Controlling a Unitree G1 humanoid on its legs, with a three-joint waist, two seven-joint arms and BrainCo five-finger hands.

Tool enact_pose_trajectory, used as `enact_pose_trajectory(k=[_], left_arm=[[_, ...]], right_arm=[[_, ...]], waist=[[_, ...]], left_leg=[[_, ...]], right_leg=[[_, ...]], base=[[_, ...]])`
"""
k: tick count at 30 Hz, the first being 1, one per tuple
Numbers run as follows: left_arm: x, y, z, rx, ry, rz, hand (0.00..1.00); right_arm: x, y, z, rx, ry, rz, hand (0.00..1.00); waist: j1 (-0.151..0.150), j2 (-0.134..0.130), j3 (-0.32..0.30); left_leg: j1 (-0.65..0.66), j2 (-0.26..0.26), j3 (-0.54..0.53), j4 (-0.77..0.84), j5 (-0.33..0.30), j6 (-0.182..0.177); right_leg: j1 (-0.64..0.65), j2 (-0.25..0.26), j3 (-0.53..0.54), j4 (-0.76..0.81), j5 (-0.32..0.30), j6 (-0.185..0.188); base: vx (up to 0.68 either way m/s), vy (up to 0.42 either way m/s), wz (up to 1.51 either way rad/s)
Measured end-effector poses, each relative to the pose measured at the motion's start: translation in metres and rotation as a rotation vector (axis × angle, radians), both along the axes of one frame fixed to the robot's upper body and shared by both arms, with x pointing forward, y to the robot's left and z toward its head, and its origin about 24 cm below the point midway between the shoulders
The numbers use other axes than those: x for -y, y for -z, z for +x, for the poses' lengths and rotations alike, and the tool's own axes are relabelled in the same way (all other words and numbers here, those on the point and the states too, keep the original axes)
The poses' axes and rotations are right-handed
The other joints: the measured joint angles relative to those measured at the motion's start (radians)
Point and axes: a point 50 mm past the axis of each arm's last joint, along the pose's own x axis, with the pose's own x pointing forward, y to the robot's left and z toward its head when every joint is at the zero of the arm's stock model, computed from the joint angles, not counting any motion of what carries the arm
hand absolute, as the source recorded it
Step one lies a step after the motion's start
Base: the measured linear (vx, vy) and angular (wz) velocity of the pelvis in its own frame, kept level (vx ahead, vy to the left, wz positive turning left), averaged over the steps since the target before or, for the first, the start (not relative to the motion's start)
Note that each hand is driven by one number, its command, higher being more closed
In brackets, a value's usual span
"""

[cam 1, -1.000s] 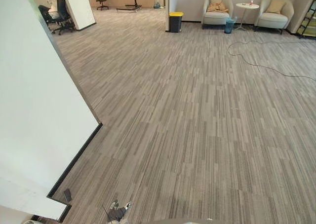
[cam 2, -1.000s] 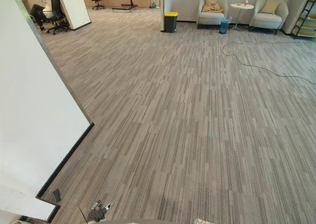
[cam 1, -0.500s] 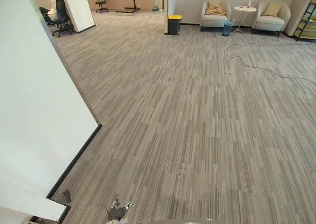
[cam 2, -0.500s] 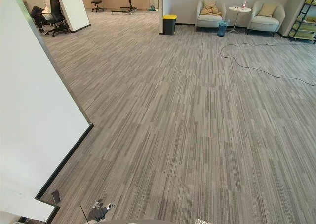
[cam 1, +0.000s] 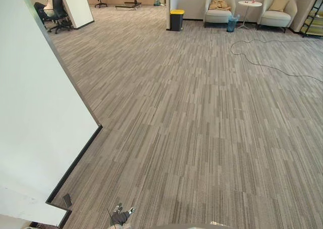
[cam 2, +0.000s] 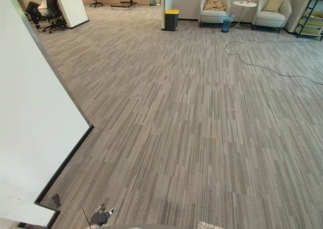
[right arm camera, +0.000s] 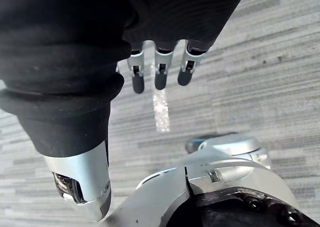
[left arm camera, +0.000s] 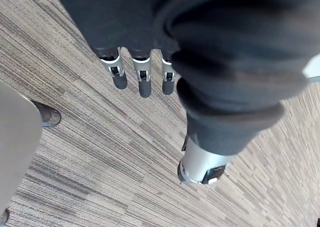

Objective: Organize washtable

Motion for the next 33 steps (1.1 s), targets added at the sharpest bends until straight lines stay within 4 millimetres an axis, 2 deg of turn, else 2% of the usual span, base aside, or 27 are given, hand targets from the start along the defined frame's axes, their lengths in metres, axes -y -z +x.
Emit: enact_pose_trajectory(k=[20, 33], left_arm=[[0.0009, 0.0001, 0.0016, 0.003, 0.013, -0.007, 0.0], [0.0036, -0.0008, 0.0047, 0.017, 0.06, -0.018, 0.0]], right_arm=[[0.0005, 0.0005, -0.0002, -0.01, 0.013, -0.002, 0.0], [0.0008, 0.0006, -0.0044, -0.019, 0.09, -0.019, 0.0]], waist=[[-0.001, 0.003, 0.008], [-0.001, 0.013, 0.014]], left_leg=[[0.013, -0.001, -0.004, -0.008, -0.001, 0.002], [0.008, -0.001, -0.013, -0.009, -0.001, 0.002]], right_leg=[[0.018, 0.0, -0.007, -0.014, 0.0, 0.0], [0.018, -0.002, -0.02, -0.013, -0.003, 0.004]], base=[[-0.01, -0.002, 0.0], [-0.01, -0.003, 0.01]])
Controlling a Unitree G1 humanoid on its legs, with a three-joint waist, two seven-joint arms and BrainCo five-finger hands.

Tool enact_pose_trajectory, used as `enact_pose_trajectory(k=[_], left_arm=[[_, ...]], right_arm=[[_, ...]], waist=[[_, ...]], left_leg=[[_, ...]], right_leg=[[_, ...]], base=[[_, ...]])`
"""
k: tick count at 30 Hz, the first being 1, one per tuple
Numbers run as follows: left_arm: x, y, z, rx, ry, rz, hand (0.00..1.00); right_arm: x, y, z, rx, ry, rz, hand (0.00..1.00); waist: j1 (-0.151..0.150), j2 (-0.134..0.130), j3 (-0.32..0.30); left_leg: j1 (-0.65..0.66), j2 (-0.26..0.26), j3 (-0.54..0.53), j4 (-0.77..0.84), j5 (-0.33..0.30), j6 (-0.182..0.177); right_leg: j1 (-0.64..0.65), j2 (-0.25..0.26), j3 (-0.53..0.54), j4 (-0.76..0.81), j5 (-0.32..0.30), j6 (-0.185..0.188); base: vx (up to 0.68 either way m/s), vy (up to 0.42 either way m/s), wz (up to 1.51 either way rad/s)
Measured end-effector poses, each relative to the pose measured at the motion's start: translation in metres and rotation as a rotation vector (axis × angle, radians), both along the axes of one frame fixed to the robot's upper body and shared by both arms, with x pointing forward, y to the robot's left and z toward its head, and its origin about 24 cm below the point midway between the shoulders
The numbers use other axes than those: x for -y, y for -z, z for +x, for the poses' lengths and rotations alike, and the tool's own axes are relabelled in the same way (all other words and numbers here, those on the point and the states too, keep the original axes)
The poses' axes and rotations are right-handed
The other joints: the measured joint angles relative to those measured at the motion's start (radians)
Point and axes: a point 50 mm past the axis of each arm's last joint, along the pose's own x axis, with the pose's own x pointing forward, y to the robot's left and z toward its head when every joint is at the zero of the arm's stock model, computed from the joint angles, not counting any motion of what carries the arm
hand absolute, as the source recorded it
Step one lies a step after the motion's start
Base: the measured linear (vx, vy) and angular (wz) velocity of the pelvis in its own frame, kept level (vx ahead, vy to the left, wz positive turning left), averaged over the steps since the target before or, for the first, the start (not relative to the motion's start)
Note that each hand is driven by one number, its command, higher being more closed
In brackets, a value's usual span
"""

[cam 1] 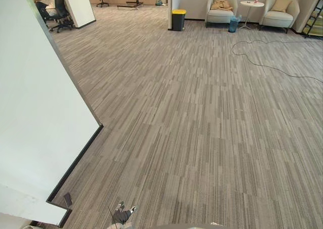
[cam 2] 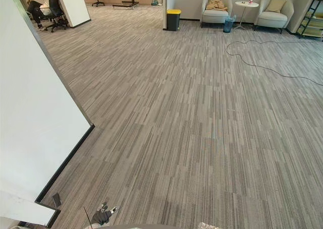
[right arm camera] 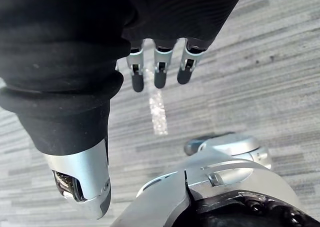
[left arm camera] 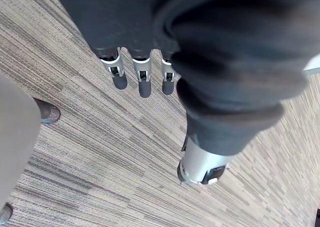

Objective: Organize washtable

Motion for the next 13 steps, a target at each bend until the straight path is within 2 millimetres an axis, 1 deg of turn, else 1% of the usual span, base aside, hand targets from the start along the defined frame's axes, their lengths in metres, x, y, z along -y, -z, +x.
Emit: enact_pose_trajectory(k=[13], left_arm=[[0.0005, -0.0004, 0.0003, 0.014, 0.012, -0.006, 0.0]], right_arm=[[0.0003, -0.0005, 0.0019, 0.008, -0.023, -0.01, 0.0]], waist=[[0.0, 0.0, 0.001]], left_leg=[[0.0, 0.002, 0.014, -0.005, 0.0, 0.0]], right_leg=[[-0.001, 0.002, 0.009, -0.001, 0.0, 0.0]], base=[[0.0, 0.0, -0.01]])
